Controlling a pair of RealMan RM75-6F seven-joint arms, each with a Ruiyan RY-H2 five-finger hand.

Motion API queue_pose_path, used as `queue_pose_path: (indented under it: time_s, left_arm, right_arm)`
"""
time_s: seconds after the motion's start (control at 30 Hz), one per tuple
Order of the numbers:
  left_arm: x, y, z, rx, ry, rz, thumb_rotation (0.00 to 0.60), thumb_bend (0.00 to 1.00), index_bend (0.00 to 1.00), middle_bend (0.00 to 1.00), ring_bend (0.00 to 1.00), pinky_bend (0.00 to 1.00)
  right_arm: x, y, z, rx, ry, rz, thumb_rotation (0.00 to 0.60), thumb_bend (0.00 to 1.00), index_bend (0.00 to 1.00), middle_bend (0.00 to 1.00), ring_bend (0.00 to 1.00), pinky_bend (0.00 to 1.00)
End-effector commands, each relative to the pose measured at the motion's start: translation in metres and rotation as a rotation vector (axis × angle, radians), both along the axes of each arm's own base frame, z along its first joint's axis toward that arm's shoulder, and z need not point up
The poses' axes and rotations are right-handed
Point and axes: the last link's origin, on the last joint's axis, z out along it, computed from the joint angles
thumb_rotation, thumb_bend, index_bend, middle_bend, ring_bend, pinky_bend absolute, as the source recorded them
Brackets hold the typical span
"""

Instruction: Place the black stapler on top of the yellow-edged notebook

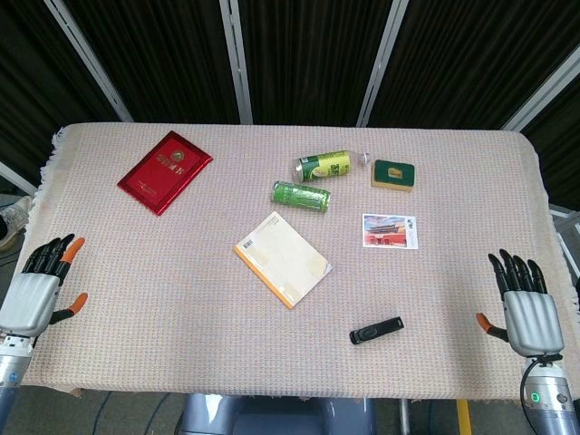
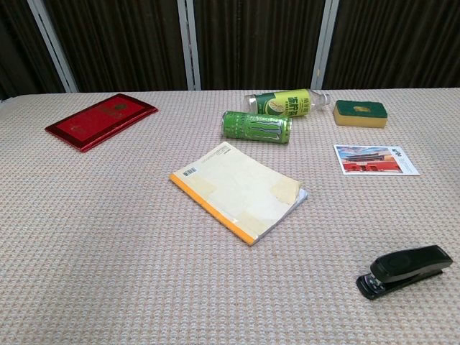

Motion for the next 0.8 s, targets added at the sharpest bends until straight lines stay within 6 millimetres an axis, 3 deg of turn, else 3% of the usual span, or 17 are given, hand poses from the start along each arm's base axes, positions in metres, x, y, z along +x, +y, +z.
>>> queue_pose_path:
  time_s: [0.03,0.37,0.6,0.8]
  left_arm:
    - [0.000,0.000,0.000,-0.001,0.001,0.002,0.600,0.29,0.02,0.00,0.00,0.10]
    - [0.007,-0.002,-0.001,0.016,-0.013,-0.045,0.600,0.29,0.02,0.00,0.00,0.10]
    - [0.003,-0.002,0.000,0.002,-0.015,-0.034,0.600,0.29,0.02,0.00,0.00,0.10]
    - [0.003,-0.002,0.000,-0.008,-0.017,-0.034,0.600,0.30,0.02,0.00,0.00,0.10]
  right_arm:
    - [0.000,0.000,0.000,0.005,0.000,0.001,0.600,0.16,0.00,0.00,0.00,0.00]
    - [0.011,0.002,-0.019,0.101,-0.017,0.052,0.600,0.16,0.01,0.00,0.00,0.01]
    - [0.023,0.004,-0.051,0.166,-0.009,0.090,0.600,0.16,0.15,0.08,0.00,0.08]
    - [0.034,0.006,-0.081,0.243,0.004,0.118,0.600,0.16,0.19,0.13,0.03,0.12]
